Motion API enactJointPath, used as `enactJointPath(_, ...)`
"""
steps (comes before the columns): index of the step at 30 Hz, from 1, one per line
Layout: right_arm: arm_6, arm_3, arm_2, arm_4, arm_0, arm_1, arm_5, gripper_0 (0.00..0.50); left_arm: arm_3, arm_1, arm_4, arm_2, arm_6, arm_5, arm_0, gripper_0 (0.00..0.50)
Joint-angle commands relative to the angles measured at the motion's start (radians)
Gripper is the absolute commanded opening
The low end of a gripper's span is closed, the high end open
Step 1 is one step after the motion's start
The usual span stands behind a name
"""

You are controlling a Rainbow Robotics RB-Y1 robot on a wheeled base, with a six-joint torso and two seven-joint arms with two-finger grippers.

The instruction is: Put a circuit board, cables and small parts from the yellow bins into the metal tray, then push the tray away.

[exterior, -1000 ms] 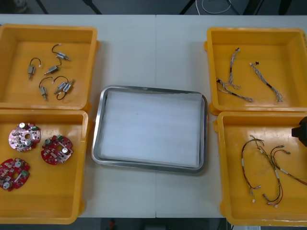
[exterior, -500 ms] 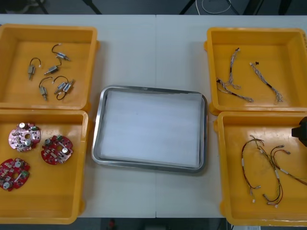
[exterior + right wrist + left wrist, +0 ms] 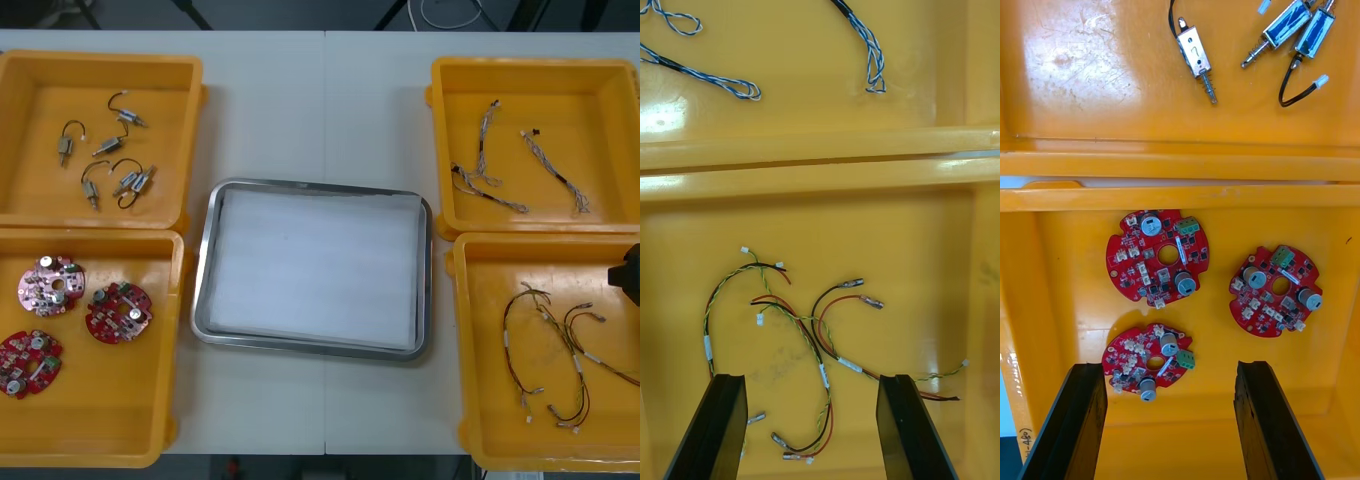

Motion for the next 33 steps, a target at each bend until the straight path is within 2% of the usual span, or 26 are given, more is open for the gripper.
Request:
enactJointPath(1,-0.034,-0.008,0.013,0.000,0.016,0.005,0.003,0.500,-0.024,0.036,0.007,-0.009,0.027,0.006,0.018,0.500)
enactJointPath(33,-0.034,-0.008,0.013,0.000,0.016,0.005,0.003,0.500,-0.024,0.036,0.007,-0.009,0.027,0.006,0.018,0.500)
